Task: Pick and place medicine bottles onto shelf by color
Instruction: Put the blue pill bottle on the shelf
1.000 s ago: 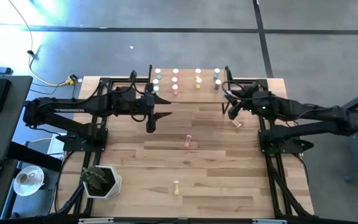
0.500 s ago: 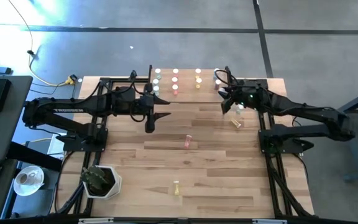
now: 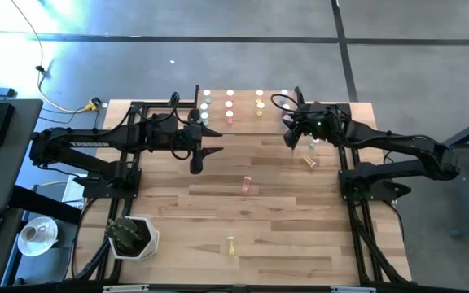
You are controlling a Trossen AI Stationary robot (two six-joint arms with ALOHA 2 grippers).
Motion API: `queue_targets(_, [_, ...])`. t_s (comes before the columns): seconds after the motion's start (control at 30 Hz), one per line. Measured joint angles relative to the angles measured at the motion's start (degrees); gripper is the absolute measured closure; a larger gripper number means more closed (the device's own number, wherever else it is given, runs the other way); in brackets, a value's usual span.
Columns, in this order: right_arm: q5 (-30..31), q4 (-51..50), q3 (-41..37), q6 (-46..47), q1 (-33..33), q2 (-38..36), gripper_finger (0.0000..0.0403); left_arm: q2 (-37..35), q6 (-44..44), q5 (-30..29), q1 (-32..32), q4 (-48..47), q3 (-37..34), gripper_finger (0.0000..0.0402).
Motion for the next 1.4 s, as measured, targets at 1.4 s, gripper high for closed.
queue_targets(1.4, [-4.5, -1.9, 3.1, 0.5, -4.5, 4.0, 0.0293, 0.0, 1.0, -0.4, 0.0, 0.0, 0.0, 0.0216])
